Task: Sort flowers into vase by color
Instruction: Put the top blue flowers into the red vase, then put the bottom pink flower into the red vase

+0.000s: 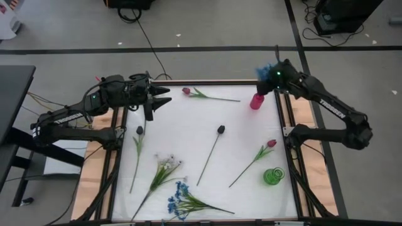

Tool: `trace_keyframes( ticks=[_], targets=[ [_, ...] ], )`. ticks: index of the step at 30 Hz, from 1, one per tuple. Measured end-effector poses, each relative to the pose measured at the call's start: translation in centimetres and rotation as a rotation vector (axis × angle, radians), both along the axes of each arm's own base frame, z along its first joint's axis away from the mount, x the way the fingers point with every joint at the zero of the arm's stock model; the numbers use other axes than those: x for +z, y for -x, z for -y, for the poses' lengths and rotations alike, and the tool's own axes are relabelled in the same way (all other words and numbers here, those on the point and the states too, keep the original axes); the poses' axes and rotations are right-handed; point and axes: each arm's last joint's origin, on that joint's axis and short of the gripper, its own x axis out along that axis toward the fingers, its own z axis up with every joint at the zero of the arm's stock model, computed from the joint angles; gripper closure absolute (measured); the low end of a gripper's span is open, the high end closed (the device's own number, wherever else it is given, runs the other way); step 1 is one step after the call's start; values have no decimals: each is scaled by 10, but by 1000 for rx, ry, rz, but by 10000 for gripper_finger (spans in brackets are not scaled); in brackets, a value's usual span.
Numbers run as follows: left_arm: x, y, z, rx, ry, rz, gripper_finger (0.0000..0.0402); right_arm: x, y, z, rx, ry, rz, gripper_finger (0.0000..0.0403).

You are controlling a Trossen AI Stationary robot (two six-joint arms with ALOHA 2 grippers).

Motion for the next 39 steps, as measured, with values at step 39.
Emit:
trace_keyframes(
  ticks=[39],
  targets=[
    [0, 0, 0, 0, 0, 0, 184, -72, -16, -127, -91, -663, 183, 233]
  ],
)
